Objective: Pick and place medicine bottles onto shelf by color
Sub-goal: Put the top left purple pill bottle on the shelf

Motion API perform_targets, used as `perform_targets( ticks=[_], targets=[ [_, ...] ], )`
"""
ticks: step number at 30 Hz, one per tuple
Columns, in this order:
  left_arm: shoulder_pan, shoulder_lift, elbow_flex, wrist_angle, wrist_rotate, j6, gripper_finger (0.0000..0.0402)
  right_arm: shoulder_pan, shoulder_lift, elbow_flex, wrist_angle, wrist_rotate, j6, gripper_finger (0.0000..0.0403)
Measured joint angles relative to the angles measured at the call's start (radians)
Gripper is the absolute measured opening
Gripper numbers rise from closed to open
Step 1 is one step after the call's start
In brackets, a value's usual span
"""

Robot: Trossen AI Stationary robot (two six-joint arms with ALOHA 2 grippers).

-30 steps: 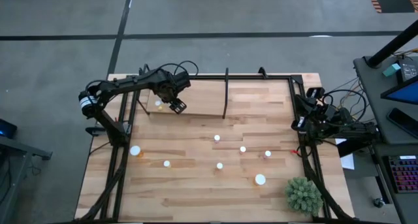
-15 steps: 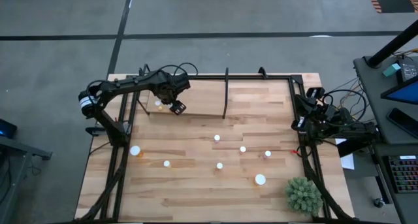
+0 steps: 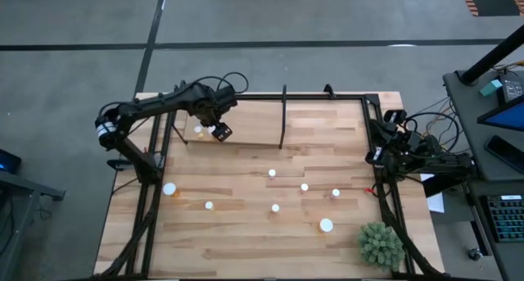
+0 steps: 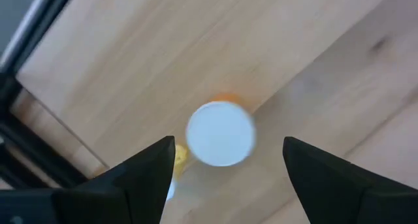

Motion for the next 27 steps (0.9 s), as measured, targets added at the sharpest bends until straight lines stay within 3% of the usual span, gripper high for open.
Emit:
perform_targets(
  ticks=[4,11,16,21,27],
  targets=[
    [-0.074,-0.052,0.035,0.036,-0.004,-0.016,0.0267,0.001,0.028,0.0,0.004,-0.128,0.02,0.0009],
    [-0.307,-0.191,-0.008,0.347,-0.021,-0.027,0.0267,0.003,0.177,0.068,0.0,-0.158,0.089,0.0009],
    [-0.51,-0.266,-0.062,0.554,-0.172,0.034,0.0267,0.003,0.33,0.171,-0.046,-0.185,0.108,0.0009],
    [-0.692,-0.331,-0.175,0.801,-0.33,0.161,0.0267,0.003,0.426,0.315,-0.287,-0.187,0.154,0.0009],
    [-0.803,-0.41,-0.363,1.166,-0.35,0.448,0.0267,0.028,0.522,0.502,-0.615,-0.211,0.231,0.0009]
  ],
)
